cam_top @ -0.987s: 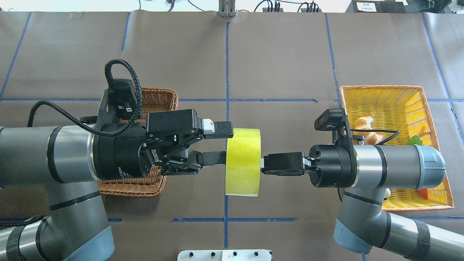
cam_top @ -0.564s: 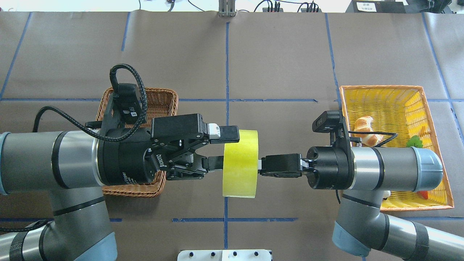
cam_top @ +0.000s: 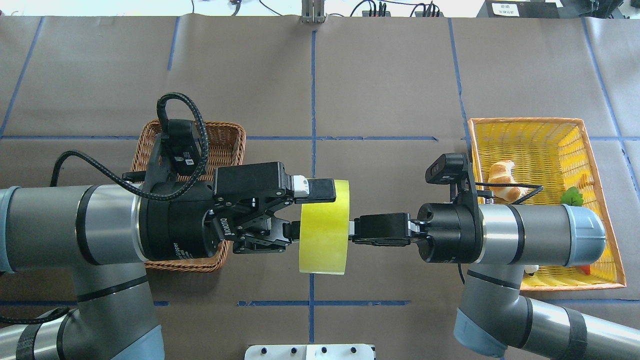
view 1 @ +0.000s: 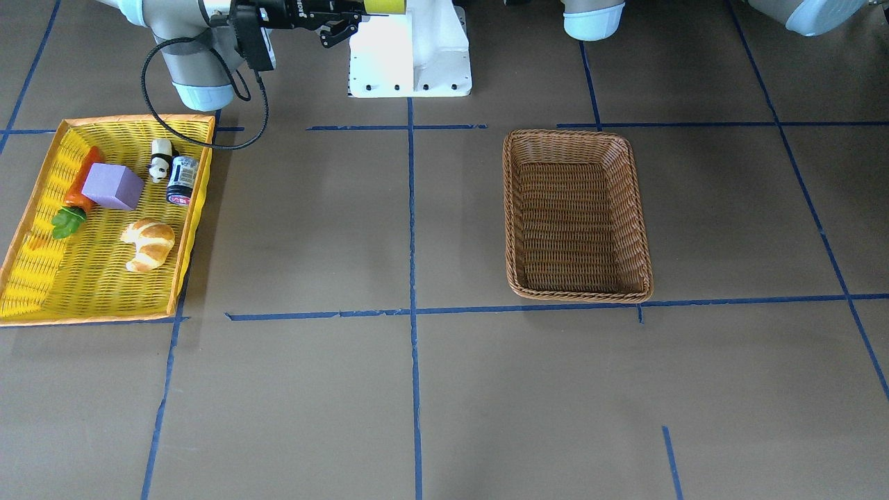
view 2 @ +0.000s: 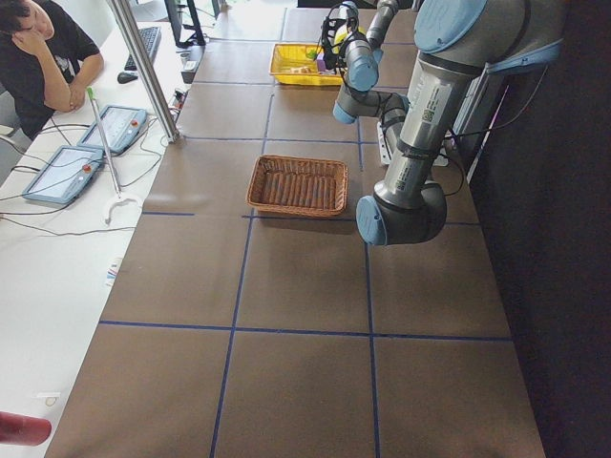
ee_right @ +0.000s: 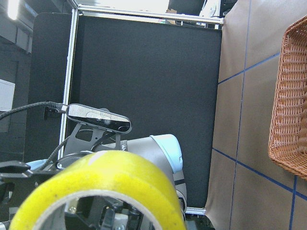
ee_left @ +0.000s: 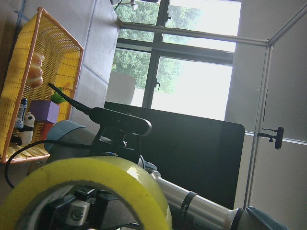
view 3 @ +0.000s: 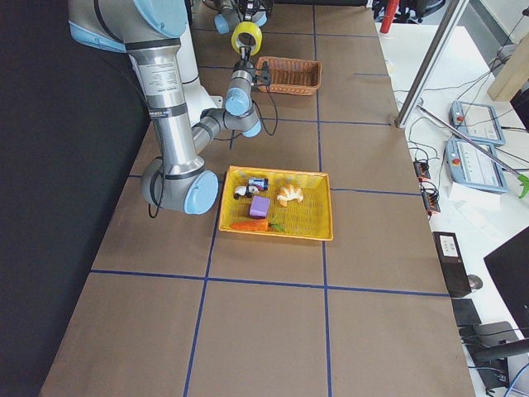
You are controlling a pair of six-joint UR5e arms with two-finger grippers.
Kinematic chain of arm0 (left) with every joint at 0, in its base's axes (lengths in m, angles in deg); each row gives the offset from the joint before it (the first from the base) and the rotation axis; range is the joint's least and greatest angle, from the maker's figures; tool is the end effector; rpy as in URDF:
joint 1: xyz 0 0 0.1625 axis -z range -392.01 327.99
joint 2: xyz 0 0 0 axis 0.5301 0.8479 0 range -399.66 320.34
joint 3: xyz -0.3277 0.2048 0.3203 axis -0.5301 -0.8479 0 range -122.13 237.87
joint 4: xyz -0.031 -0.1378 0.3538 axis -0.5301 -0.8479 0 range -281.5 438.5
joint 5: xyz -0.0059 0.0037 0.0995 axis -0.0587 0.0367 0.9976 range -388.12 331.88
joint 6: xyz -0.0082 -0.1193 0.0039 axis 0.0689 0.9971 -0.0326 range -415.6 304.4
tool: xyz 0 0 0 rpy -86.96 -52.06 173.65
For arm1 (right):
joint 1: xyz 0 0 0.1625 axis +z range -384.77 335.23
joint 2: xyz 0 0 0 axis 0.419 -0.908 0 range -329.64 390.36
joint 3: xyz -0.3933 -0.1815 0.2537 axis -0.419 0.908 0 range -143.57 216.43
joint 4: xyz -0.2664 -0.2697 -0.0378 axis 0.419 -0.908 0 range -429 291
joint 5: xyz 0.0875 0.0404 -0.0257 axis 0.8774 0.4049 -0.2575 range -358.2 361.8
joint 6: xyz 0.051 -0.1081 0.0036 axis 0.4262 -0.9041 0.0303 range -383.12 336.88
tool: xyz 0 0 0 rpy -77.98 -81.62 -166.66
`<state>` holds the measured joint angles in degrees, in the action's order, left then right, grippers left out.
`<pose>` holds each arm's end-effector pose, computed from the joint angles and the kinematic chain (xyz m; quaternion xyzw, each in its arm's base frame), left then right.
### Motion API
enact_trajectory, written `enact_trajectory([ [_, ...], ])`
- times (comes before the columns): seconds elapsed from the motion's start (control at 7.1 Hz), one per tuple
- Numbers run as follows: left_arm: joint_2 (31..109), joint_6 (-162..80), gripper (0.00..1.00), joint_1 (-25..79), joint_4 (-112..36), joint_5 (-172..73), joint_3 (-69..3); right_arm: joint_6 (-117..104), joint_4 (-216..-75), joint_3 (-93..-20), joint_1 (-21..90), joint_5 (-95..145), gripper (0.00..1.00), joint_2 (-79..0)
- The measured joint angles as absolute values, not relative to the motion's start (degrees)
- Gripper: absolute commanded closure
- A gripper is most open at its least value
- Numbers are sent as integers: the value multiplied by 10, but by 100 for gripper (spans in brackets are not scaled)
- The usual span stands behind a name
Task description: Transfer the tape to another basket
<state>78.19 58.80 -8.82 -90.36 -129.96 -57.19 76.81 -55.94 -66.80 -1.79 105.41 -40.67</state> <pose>0.3897 -0.2854 0.1692 -0.0517 0.9074 -0.0778 0.4098 -0.3973 -0.2826 0.2942 0.0595 -0.9174 0.0019 0.3934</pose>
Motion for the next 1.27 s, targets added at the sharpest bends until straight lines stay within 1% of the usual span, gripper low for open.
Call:
enact_trajectory([
  [0.14,782,588,13,-94,-904,-1291,-572,768,-561,-668,-20,1051,100,-404],
  [0.28,783,588,46,-100,-905,-1282,-573,768,-561,-668,-22,1048,100,-404],
  [0.42,783,588,70,-103,-905,-1278,-573,768,-562,-668,-23,1048,100,-403],
  [0.56,783,588,91,-104,-905,-1276,-573,767,-562,-668,-24,1047,100,-403],
  [0.7,782,588,96,-104,-905,-1276,-573,767,-562,-668,-25,1047,99,-403],
  [0.85,782,587,100,-105,-904,-1275,-573,768,-561,-669,-26,1047,81,-402],
  [0.99,781,586,100,-105,-904,-1275,-573,768,-562,-668,-27,1046,1,-402],
  [1.27,781,587,100,-105,-903,-1276,-575,770,-561,-669,-28,1037,0,-399],
])
